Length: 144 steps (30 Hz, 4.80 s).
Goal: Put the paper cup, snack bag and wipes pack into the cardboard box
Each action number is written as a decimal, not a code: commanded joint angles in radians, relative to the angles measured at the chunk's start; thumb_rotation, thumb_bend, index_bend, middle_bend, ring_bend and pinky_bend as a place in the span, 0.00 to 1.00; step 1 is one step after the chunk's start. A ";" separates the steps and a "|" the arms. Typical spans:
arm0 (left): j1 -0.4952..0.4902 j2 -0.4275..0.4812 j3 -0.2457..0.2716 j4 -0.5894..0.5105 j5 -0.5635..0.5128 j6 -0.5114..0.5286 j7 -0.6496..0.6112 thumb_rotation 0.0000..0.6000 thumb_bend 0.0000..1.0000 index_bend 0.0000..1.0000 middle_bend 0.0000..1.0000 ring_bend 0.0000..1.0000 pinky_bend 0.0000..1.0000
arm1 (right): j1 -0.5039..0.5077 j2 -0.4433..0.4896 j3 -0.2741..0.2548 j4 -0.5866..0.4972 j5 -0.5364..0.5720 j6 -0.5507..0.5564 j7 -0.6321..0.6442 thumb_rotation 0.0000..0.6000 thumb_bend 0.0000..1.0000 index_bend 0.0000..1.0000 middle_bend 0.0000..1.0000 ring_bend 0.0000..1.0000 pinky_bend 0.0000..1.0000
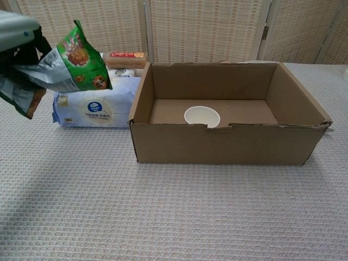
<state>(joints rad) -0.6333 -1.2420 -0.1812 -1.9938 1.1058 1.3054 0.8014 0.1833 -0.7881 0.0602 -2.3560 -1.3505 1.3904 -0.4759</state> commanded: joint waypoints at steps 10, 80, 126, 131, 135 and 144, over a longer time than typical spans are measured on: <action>-0.295 -0.176 -0.196 -0.007 -0.181 -0.053 0.222 1.00 0.47 0.82 0.98 0.81 0.94 | -0.004 0.013 0.010 0.000 0.004 0.015 0.019 1.00 0.08 0.04 0.00 0.00 0.00; -0.455 -0.223 0.002 0.612 -0.805 -0.413 0.085 1.00 0.18 0.00 0.00 0.00 0.13 | 0.028 0.000 0.034 0.000 0.118 0.003 -0.031 1.00 0.08 0.04 0.00 0.00 0.00; -0.546 0.201 -0.130 0.055 -0.713 -0.154 0.112 1.00 0.36 0.64 0.77 0.66 0.81 | 0.018 0.019 0.009 0.000 0.036 0.007 0.019 1.00 0.08 0.04 0.00 0.00 0.00; -0.604 0.103 -0.160 0.008 -0.704 -0.113 0.105 1.00 0.36 0.64 0.77 0.66 0.82 | 0.013 0.024 0.008 0.000 0.025 0.009 0.028 1.00 0.08 0.04 0.00 0.00 0.00; -0.647 -0.005 -0.146 0.026 -0.668 -0.088 0.119 1.00 0.36 0.64 0.77 0.66 0.82 | 0.013 0.027 0.008 0.000 0.025 0.007 0.031 1.00 0.08 0.04 0.00 0.00 0.00; -0.685 -0.229 -0.114 0.153 -0.631 -0.065 0.087 1.00 0.31 0.51 0.66 0.56 0.75 | 0.012 0.036 0.013 0.000 0.032 0.007 0.043 1.00 0.08 0.04 0.00 0.00 0.00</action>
<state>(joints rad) -1.3060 -1.4311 -0.3065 -1.8779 0.4586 1.2347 0.9004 0.1950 -0.7520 0.0731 -2.3560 -1.3185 1.3976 -0.4332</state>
